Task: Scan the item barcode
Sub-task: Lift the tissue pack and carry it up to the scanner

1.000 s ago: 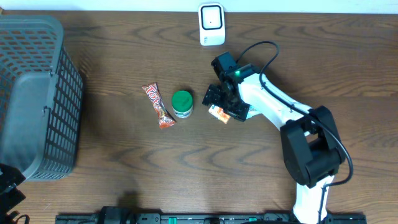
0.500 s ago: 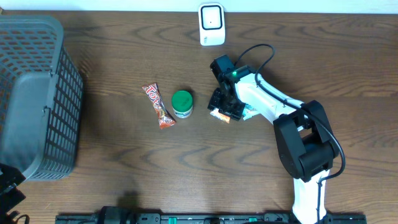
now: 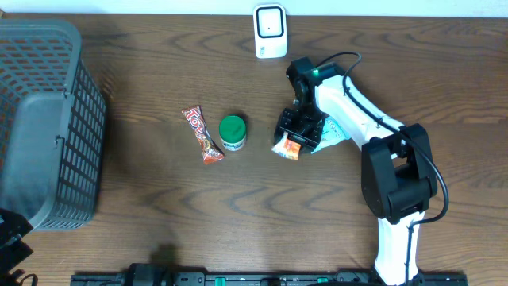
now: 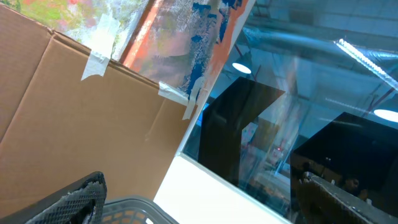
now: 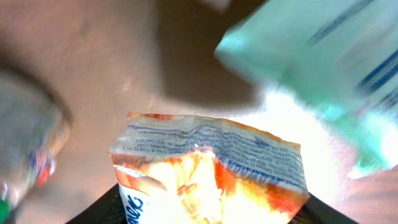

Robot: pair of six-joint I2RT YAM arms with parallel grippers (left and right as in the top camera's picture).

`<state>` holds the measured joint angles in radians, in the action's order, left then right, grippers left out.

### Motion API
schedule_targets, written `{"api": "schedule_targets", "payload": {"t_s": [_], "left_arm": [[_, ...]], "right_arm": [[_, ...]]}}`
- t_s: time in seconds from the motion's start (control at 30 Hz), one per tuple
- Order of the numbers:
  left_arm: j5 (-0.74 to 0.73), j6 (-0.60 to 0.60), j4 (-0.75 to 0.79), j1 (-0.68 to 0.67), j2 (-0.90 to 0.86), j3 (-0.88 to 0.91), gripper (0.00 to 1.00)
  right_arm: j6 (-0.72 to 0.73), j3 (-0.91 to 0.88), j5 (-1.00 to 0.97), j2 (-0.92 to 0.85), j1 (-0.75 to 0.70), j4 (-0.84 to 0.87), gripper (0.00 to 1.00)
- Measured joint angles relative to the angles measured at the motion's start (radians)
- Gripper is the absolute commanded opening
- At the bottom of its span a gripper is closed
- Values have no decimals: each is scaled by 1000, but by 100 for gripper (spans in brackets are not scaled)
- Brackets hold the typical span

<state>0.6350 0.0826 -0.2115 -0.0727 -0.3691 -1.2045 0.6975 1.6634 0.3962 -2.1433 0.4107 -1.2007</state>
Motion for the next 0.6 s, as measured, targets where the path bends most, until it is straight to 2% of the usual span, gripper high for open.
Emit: {"api": "schedule_targets", "payload": {"t_s": [0.3,0.6], "left_arm": [[0,0,0,0,0,0,98],[0,0,0,0,0,0,98]], "right_arm": [[-251,10,195,0,1,-223,63],[-402,10,241,0,3,-410,63]]}}
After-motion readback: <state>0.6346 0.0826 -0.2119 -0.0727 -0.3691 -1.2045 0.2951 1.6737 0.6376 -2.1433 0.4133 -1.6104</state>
